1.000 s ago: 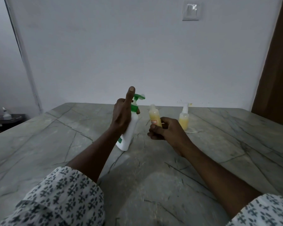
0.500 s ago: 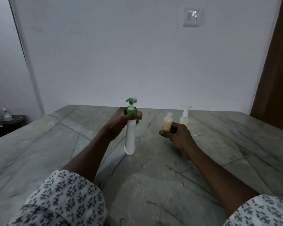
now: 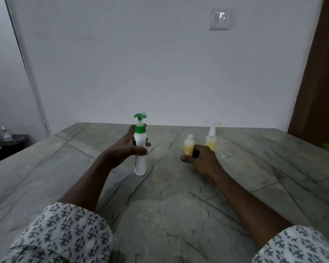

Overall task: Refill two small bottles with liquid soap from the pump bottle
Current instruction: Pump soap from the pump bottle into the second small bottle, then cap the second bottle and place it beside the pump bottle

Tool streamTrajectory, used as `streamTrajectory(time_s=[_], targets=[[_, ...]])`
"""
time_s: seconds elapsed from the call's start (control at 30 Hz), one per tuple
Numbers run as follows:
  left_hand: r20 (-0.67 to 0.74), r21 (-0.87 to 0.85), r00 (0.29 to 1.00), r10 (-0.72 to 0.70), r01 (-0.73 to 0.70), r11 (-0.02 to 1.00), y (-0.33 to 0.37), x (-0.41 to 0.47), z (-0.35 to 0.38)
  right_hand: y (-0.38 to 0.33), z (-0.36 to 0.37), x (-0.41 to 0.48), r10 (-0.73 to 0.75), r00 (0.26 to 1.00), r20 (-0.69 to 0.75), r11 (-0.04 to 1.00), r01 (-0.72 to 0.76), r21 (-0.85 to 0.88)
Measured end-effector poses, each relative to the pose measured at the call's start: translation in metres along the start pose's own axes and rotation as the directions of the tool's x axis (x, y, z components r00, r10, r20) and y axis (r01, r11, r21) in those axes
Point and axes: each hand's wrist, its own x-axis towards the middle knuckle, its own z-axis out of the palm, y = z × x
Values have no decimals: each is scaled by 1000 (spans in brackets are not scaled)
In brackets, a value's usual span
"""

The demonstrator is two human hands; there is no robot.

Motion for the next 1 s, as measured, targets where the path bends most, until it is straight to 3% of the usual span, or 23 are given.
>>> streamTrajectory(time_s=[0.2, 0.47, 0.53, 0.6, 0.67, 0.73, 0.77, 0.8, 0.83, 0.9, 1.0], targets=[[42, -61, 998, -46, 48, 997, -1, -4, -2, 4, 2, 3, -8, 999, 51, 991, 15, -132], [41, -55, 997, -66, 69, 996, -5, -7, -8, 9, 4, 3, 4, 998, 70, 984, 8, -176], [-9, -133, 999, -42, 40, 990, -1, -10, -13, 9, 4, 3, 13, 997, 70, 986, -1, -169], [-177, -145, 983, 42, -69, 987, 9, -13, -20, 8, 4, 3, 24, 997, 77, 986, -10, -166], [-433, -49, 879, 199, -243, 969, 25, -16, -25, 7, 4, 2, 41, 996, 84, 986, -27, -164], [-666, 156, 626, 405, -415, 897, 44, -21, -24, 5, 3, 1, 69, 992, 104, 986, -52, -160], [-713, 288, 489, 502, -449, 846, 54, -26, -19, 4, 1, 1, 78, 990, 121, 983, -56, -172], [-702, 401, 404, 587, -457, 794, 62, -33, -10, 2, -1, 2, 75, 988, 136, 981, -49, -189], [-656, 478, 380, 652, -459, 749, 70, -40, 3, 0, -5, 3, 64, 988, 138, 980, -36, -197], [-518, 528, 454, 725, -497, 689, 79, -50, 36, -6, -18, 6, 11, 998, 65, 990, -2, -141], [-349, 489, 657, 668, -480, 728, 74, -45, 81, -10, -48, 12, -80, 963, -257, 992, 51, -118]])
